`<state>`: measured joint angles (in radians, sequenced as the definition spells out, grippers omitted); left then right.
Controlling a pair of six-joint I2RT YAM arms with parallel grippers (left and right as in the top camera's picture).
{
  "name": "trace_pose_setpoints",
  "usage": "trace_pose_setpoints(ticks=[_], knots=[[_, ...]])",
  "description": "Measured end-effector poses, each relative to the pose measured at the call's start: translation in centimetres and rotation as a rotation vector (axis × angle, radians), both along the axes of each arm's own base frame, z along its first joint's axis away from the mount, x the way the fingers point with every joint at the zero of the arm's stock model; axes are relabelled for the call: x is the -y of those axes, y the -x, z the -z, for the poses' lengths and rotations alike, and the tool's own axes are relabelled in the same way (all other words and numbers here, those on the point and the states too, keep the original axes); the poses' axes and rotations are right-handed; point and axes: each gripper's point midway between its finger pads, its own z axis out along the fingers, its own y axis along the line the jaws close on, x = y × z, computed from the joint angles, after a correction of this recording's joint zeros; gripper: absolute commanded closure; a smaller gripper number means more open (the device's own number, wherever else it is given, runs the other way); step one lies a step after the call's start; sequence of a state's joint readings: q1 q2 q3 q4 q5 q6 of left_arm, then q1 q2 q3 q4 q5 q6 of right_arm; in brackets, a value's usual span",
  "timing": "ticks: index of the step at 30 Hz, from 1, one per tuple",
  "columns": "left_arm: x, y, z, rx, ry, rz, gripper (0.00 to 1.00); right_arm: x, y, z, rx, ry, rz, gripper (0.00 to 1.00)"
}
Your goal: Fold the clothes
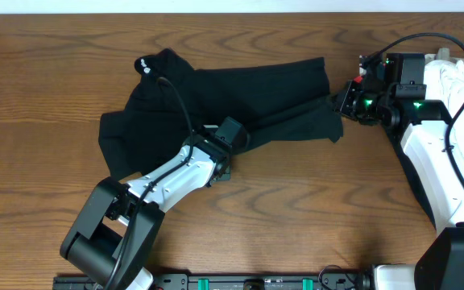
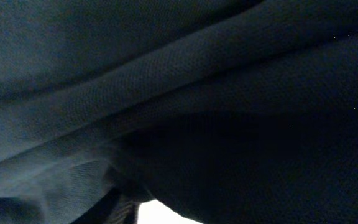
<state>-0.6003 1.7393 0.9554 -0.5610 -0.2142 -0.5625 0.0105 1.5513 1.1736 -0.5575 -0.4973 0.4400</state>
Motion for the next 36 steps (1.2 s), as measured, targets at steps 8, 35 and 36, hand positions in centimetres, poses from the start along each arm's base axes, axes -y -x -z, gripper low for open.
trace_pose_setpoints(ticks=[8,35,36], knots=[[-0.5,-0.6,-0.3,0.031,-0.041,0.025,0.94,0.0,0.0,0.0,0.000,-0.001,0.000,0.98],[-5.3,6.1,-16.7,0.192,0.038,0.081,0.88,-0.3,1.3,0.7,-0.063,-0.014,-0.011,0.98],[-5.1,5.9,-16.5,0.185,0.029,0.097,0.88,-0.3,1.3,0.7,-0.063,-0.014,-0.011,0.98]])
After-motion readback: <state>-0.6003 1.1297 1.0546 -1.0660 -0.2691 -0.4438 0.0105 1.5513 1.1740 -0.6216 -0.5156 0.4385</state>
